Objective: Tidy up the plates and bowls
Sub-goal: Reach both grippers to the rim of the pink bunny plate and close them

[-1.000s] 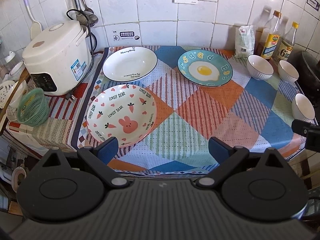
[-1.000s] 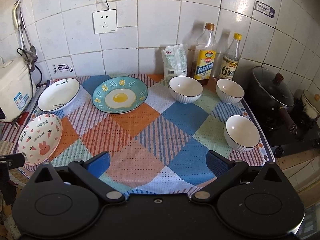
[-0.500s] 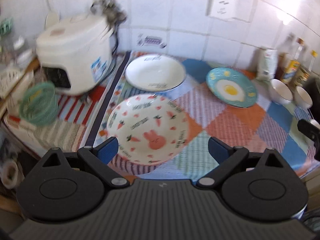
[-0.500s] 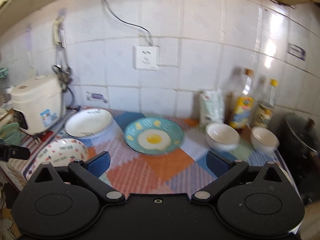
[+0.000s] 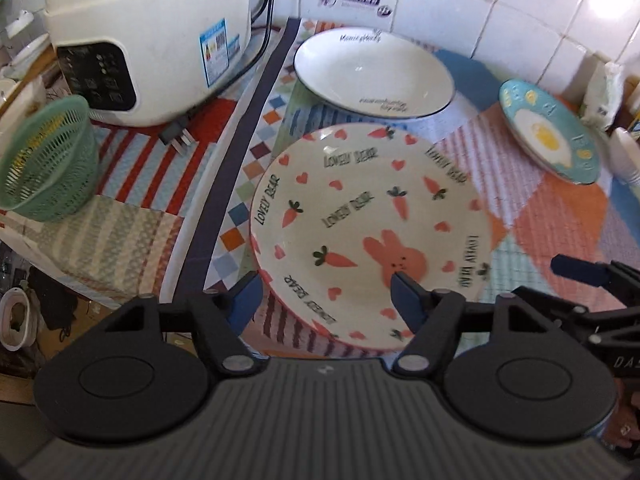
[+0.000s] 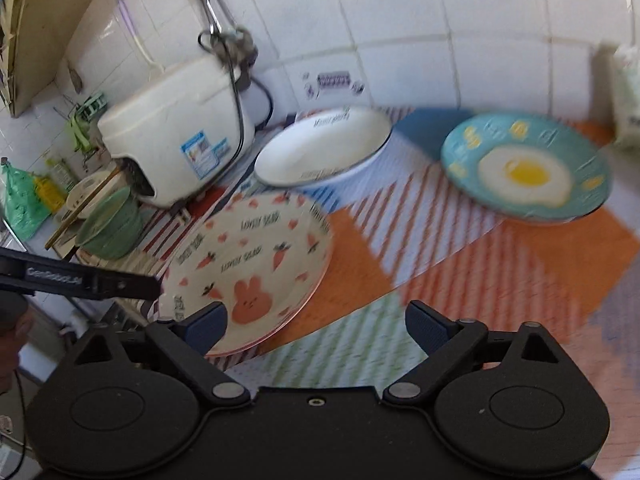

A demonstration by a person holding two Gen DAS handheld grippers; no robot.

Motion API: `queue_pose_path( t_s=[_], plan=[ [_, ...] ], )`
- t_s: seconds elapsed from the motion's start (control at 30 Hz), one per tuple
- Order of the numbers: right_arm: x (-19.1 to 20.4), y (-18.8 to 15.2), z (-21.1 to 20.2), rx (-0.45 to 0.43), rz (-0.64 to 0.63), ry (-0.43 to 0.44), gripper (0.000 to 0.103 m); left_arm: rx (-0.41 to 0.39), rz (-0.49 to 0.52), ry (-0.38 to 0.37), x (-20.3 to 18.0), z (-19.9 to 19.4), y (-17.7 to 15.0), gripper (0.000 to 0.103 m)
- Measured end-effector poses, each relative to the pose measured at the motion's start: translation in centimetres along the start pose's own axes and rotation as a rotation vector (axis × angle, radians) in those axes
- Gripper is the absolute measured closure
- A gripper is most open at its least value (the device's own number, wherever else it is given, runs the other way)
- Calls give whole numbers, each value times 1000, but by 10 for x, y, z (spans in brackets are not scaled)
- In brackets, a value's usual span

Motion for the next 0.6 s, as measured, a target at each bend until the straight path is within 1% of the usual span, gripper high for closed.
queue_pose_path(
  t_s=[0.07,0.17,0.27,0.3,0.33,0.37,0.4,0.43,0.47,0.5,0.53,0.57,0.6],
  plan=[
    [-3,-3,16,32,21,0,7,8,15,11,0,12,0,35],
    [-4,0,30,40,41,9,13,27,0,17,4,28,1,35],
    [0,3,39,45,27,26,29,48,-56,10,11,41,-2,35],
    [-1,6,43,48,6,16,41,57,-74,-3,11,44,-3,35],
    [-1,7,46,41,-16,3,44,63,-88,-24,11,47,-4,36],
    [-2,9,48,26,-35,-2,44,61,-95,-38,11,48,-5,38],
    [-2,11,50,15,-40,3,46,57,-100,-40,10,49,-5,41],
    [-3,11,51,15,-32,7,49,57,-101,-42,10,50,-4,46],
    [-6,13,54,20,-12,7,53,58,-99,-43,10,51,-4,48],
    [-8,13,55,23,6,7,61,57,-97,-39,11,53,-4,50],
    [-10,14,57,25,24,9,69,56,-96,-34,11,54,-4,54],
    [-12,15,59,25,35,8,74,57,-96,-35,12,57,-4,57],
    [-15,15,61,33,40,-1,81,48,-106,-50,13,58,-4,57]
  ],
)
Point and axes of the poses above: each gripper's, at about its wrist camera, not at the fingertips, and z roughly the way its jaws point, x to its left, y to its top, the point moved 9 cm from there along z, roughly the way its jaws point, and after that the axes turned 10 degrees about y, right-handed, at the moved point
